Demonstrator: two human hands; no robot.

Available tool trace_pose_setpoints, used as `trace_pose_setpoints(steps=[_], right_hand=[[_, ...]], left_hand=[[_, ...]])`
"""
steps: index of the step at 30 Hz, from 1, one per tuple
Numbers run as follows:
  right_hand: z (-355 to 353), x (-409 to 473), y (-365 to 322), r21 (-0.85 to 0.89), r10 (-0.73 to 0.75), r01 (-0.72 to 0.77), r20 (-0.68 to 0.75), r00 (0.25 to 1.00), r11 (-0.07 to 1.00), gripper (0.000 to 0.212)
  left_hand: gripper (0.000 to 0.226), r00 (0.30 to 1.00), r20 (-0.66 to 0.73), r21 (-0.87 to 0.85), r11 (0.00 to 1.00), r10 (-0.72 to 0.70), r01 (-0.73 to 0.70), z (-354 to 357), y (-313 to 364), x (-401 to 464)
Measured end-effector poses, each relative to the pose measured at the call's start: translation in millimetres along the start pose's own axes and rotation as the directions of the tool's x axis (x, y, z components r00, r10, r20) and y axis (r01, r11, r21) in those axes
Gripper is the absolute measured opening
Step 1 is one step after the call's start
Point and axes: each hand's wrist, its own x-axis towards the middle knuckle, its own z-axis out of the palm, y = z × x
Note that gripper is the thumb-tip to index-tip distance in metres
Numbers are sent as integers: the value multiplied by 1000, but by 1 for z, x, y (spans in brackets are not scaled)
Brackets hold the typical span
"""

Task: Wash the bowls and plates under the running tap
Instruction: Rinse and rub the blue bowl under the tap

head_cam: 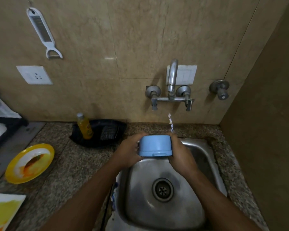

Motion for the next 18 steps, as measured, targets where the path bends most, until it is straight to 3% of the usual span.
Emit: trace_pose_setpoints(steps=[5,12,14,16,18], right_hand=[[-2,-1,4,-55,-26,27,17,1000,998,62],[4,2,5,-40,41,-38,81,996,998,48],[5,5,2,4,80,-81,77,994,997,45],[9,9,-3,65,95,-99,69,993,993,43],[15,12,-14,124,58,-63,45,997,990,42]], left_hand=[[84,999,20,-10,1000,-25,25,1,-3,-1],[74,998,-24,26,998,-55,56,6,-12,-11],[71,987,-33,-204,968,-157,147,-1,-3,-16],[62,951,43,-492,822,-307,288,-15,5,-24],[38,859,142,-734,530,-492,425,-31,5,-35]])
